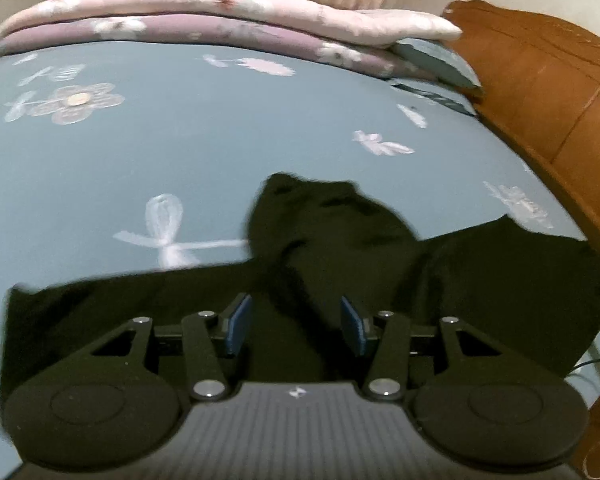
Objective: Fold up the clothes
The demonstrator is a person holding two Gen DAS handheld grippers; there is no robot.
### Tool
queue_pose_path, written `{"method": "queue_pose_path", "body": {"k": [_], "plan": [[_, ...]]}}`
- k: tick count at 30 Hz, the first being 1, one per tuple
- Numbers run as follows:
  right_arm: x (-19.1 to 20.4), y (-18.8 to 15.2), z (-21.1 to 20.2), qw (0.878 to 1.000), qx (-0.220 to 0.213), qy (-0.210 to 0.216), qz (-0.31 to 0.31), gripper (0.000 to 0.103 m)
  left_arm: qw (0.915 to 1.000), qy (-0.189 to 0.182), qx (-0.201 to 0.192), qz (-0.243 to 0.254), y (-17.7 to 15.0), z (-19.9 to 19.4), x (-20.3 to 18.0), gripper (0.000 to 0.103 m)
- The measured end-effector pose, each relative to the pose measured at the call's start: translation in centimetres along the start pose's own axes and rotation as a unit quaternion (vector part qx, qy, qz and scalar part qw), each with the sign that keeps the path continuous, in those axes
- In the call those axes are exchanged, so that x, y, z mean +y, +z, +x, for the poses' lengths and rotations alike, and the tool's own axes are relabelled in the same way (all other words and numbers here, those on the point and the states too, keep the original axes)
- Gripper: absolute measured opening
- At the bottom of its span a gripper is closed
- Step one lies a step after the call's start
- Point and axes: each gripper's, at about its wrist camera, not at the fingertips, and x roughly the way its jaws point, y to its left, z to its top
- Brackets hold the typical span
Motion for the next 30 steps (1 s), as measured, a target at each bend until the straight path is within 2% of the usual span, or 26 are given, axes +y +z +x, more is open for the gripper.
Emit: {"method": "queue_pose_path", "body": {"k": [6, 11, 15, 20, 25, 28, 30], "plan": [[-1.7, -1.5, 2.0, 0.996, 0.061, -0.059, -0.004, 0.066, 0.9955, -0.081, 0.018, 0.045, 3.6, 4.0, -5.6, 0.049], [-2.6, -0.9, 1.1, 0.994, 0.090, -0.057, -0.003, 0.067, 0.9881, -0.125, 0.041, 0.079, 5.9, 7.0, -10.3, 0.049], [-3.1, 1.7, -0.2, 0.997, 0.072, -0.038, 0.018, 0.075, 0.9765, -0.182, 0.082, 0.082, 7.0, 10.1, -13.7, 0.051], [-2.3, 5.9, 0.3, 0.999, 0.045, -0.007, -0.004, 0.081, 0.9637, -0.210, 0.132, 0.099, 6.4, 13.6, -17.5, 0.051], [-0.9, 10.0, 2.0, 0.998, 0.026, 0.037, -0.045, 0.086, 0.9657, -0.176, 0.167, 0.093, 4.5, 16.5, -18.5, 0.051], [1.1, 10.5, 4.8, 0.994, 0.052, 0.082, -0.060, 0.086, 0.9681, -0.173, 0.171, 0.058, 4.2, 16.7, -17.5, 0.052], [2.7, 10.2, 6.9, 0.988, 0.076, 0.112, -0.074, 0.086, 0.9744, -0.145, 0.166, 0.048, 4.5, 16.3, -17.1, 0.052]]}}
